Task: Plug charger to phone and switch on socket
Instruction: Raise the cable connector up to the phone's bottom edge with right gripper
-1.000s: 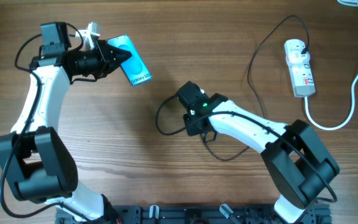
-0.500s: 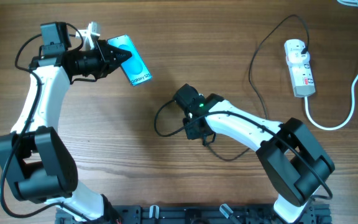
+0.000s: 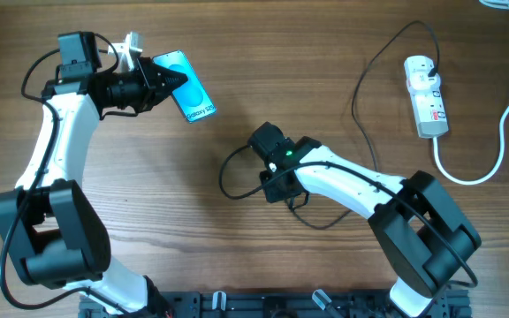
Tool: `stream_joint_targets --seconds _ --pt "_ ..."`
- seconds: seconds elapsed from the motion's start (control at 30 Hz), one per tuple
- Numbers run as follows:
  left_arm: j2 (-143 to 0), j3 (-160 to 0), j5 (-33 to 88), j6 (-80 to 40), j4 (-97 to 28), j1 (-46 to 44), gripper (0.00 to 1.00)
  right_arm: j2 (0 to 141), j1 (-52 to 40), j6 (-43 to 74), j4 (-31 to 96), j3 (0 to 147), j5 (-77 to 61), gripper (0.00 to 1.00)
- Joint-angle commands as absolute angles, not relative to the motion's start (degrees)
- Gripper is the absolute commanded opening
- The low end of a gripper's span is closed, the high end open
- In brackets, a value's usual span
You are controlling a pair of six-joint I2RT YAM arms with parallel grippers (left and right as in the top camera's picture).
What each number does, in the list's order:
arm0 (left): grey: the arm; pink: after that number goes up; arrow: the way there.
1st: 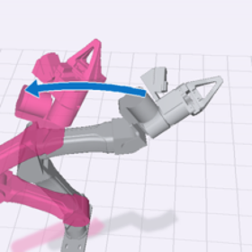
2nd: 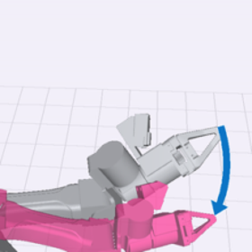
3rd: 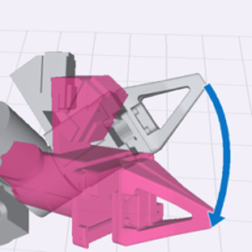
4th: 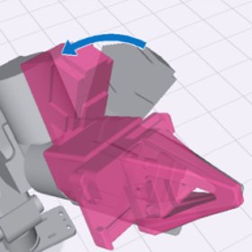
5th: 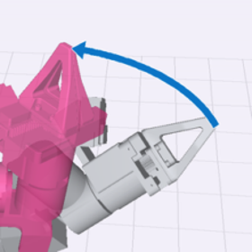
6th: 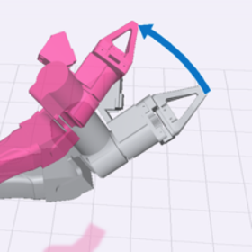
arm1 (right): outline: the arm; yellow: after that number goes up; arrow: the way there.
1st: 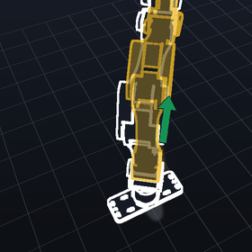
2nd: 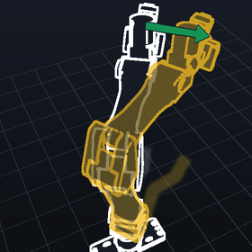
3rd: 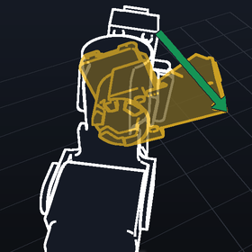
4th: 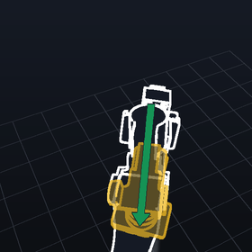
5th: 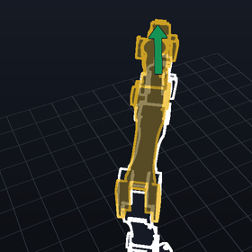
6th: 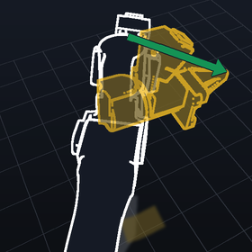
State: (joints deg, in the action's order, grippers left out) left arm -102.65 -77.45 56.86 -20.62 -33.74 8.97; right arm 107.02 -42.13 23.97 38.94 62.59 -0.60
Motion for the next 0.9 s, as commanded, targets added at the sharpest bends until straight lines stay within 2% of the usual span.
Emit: stream_joint_targets --seconds 0.0,0.1,0.17,0.23,0.33,0.47,0.53,0.73,0.87 --pt "-102.61 -77.52 59.20 -19.92 -33.67 9.13 0.04 111.11 -42.48 23.11 38.39 59.35 -1.37 0.04" --pt "-102.61 -77.52 63.22 -18.24 -32.10 9.13 0.04 108.73 -41.19 22.44 39.20 60.93 -5.26 0.04" --pt "-102.61 -77.52 70.78 -16.67 -28.69 9.13 0.04 104.22 -39.20 21.30 38.28 61.12 -10.87 0.04" --pt "-102.61 -77.52 76.79 -16.67 -24.80 9.13 0.04 98.32 -36.14 17.65 36.21 61.12 -21.85 0.04" --pt "-102.61 -77.52 84.31 -16.69 -19.90 9.13 0.04 90.76 -31.48 9.67 31.16 61.01 -47.72 0.04" --pt "-102.61 -77.52 87.18 -16.71 -18.57 9.13 0.04 88.92 -30.72 9.15 27.99 60.88 -60.80 0.05" --pt "-102.61 -77.52 89.43 -16.73 -17.34 9.13 0.04 88.92 -30.72 10.31 22.06 59.07 -68.49 0.04" --pt "-102.54 -77.52 90.32 -17.30 -16.08 9.10 0.04 89.03 -30.74 27.31 -1.56 53.74 -68.84 0.04" --pt "-102.54 -77.52 90.32 -18.70 -16.10 8.49 0.04 89.60 -30.85 30.44 -5.82 53.74 -62.87 0.04"
